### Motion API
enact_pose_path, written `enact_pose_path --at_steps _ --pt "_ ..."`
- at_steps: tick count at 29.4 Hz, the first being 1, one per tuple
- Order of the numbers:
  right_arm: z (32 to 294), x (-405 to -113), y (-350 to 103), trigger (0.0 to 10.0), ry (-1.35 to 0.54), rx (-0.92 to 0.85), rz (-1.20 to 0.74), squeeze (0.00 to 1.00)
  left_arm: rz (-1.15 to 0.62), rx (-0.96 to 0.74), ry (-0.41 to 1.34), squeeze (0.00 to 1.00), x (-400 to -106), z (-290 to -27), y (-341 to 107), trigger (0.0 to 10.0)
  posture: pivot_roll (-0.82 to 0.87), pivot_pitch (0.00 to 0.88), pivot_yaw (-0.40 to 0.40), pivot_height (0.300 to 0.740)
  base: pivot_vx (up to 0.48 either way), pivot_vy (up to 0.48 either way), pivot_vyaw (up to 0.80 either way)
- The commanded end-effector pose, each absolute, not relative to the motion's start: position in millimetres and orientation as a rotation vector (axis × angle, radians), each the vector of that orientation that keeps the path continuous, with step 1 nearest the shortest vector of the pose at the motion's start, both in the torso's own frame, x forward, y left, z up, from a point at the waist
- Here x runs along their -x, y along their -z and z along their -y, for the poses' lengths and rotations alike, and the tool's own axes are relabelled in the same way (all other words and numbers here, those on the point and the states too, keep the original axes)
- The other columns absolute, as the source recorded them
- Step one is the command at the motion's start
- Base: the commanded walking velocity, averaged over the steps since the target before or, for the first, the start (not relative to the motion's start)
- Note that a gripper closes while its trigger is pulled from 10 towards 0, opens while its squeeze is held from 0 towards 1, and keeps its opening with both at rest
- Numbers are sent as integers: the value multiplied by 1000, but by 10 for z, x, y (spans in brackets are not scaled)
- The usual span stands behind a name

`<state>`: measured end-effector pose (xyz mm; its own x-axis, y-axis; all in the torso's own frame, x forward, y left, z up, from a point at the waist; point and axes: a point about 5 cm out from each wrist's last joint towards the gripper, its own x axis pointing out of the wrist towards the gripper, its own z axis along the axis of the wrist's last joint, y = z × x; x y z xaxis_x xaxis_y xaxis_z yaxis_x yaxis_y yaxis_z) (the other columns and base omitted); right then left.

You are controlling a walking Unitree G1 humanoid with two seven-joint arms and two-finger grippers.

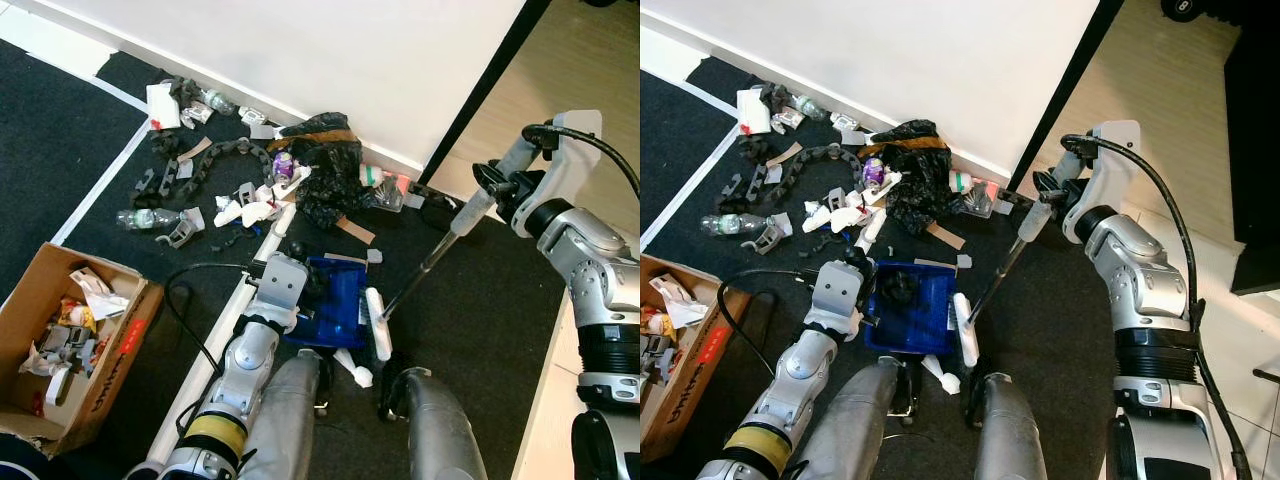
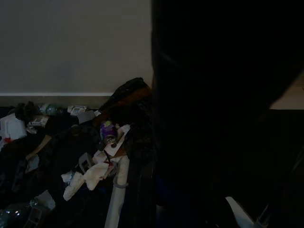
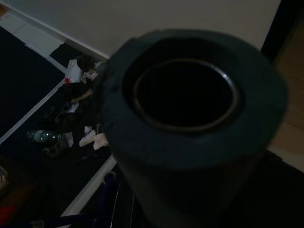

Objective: Sweep floor

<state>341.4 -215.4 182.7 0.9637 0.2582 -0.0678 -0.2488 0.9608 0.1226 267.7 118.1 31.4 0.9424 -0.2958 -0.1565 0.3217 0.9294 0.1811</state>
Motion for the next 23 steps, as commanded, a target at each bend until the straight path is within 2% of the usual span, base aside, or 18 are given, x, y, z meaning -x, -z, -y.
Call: enact_pose_path --at_steps 1,8,10,17,23 --pt "2202 -3391 -1812 10000 -242 -142 -75 0 -266 -155 386 0 -2460 -1037 -38 10000 85 345 -52 740 0 0 0" --pt "2133 -3359 -1699 10000 -227 -205 -25 0 -261 -154 389 0 -2468 -1026 -47 10000 88 350 -50 740 0 0 0" --pt "2091 -3324 -1706 10000 -241 -249 44 0 -261 -155 389 0 -2464 -1035 -49 10000 94 352 -47 740 0 0 0" --pt "1920 -3256 -1781 10000 -323 -192 151 0 -260 -159 387 0 -2457 -1057 -54 10000 99 356 -44 740 0 0 0" --pt "1839 -3224 -1899 10000 -369 -222 259 0 -259 -158 387 0 -2460 -1057 -54 10000 97 355 -43 740 0 0 0"
